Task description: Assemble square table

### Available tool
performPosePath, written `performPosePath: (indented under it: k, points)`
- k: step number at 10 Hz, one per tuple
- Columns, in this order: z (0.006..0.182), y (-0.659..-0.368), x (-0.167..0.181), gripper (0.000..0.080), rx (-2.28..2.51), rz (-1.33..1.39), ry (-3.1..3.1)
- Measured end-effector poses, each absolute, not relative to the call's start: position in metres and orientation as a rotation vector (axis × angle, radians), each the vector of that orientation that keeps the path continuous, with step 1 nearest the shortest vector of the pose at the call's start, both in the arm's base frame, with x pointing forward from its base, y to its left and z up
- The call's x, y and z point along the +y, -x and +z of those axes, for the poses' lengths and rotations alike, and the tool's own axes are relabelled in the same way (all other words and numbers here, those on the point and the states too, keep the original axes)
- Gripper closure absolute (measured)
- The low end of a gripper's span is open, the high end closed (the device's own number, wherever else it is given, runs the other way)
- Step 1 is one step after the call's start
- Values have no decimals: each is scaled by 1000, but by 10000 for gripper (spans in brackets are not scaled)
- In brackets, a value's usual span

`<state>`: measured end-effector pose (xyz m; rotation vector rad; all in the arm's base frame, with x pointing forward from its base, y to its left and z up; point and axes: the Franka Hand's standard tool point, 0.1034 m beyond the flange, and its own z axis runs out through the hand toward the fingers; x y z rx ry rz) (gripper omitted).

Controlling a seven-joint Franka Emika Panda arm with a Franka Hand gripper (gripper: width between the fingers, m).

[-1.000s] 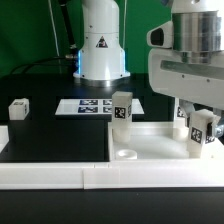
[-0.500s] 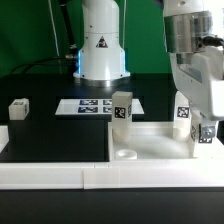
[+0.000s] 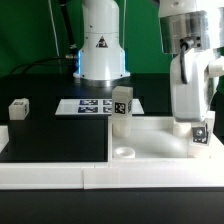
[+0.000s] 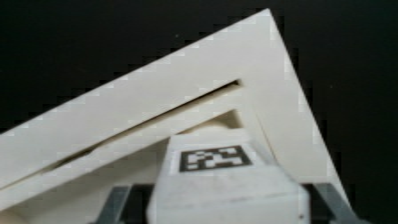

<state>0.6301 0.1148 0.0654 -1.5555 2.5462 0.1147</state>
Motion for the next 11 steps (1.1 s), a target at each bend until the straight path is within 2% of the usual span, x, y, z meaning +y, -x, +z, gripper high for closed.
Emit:
performPosePath:
  k: [6, 7, 8, 9, 11]
  points:
    - [64, -627, 114, 496, 2534, 79, 1590]
    - [64, -627, 114, 273, 2532, 79, 1592]
    - [63, -627, 114, 273, 2531, 79, 1594]
    - [66, -629, 114, 175, 2519, 69, 1599]
    - [111, -624, 111, 158, 2430, 34, 1614]
